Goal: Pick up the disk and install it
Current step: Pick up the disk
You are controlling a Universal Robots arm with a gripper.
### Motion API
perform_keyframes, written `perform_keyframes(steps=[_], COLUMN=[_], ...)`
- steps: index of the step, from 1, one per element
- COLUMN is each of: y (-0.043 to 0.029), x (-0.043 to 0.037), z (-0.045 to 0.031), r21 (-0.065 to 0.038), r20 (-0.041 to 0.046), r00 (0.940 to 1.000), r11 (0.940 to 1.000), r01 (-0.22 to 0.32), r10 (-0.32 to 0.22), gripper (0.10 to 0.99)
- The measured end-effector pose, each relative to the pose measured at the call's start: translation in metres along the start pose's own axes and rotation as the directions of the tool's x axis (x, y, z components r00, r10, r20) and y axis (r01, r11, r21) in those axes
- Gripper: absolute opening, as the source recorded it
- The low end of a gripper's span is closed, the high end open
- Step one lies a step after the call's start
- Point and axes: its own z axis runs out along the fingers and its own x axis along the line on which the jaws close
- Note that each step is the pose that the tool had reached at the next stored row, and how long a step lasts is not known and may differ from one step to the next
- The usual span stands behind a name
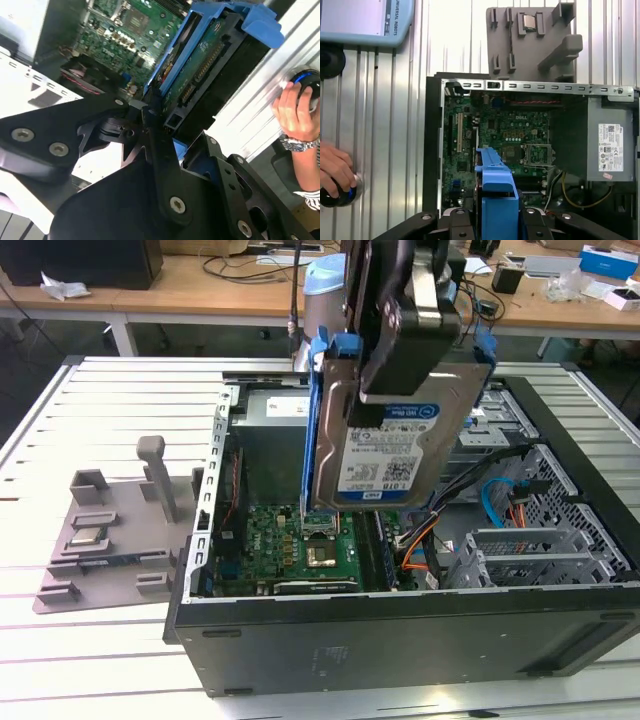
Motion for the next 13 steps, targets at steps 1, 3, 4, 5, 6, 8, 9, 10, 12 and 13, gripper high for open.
perform_keyframes(steps=[1, 3, 4, 5, 6, 8, 9, 10, 12, 13], y=[-0.0022, -0.0124, -0.0164, -0.0226, -0.0343, -0.0450, -0.0499, -0.0546, -0.0701, -0.0753], x=[0.0084, 0.0185, 0.0200, 0.0215, 0.0221, 0.0225, 0.0226, 0.0227, 0.0231, 0.0232], z=[0.0001, -0.0001, -0.0002, -0.0003, -0.0005, -0.0001, 0.0003, 0.0007, 0.0020, 0.0023], r21=[0.000, -0.003, -0.003, -0.004, -0.006, -0.008, -0.010, -0.011, -0.016, -0.017], r20=[0.0000, -0.0001, 0.0000, 0.0000, -0.0001, 0.0002, 0.0002, 0.0002, 0.0001, 0.0001], r00=[1.0000, 1.0000, 1.0000, 1.0000, 1.0000, 1.0000, 1.0000, 1.0000, 1.0000, 1.0000], r11=[1.0000, 1.0000, 1.0000, 1.0000, 1.0000, 1.0000, 1.0000, 0.9999, 0.9999, 0.9999], r01=[0.000, 0.000, 0.000, 0.000, 0.000, 0.000, 0.000, 0.000, 0.000, 0.000], r10=[0.000, 0.000, 0.000, 0.000, 0.000, 0.000, 0.000, 0.000, 0.000, 0.000], gripper=[0.369, 0.369, 0.369, 0.369, 0.369, 0.369, 0.369, 0.369, 0.369, 0.369])
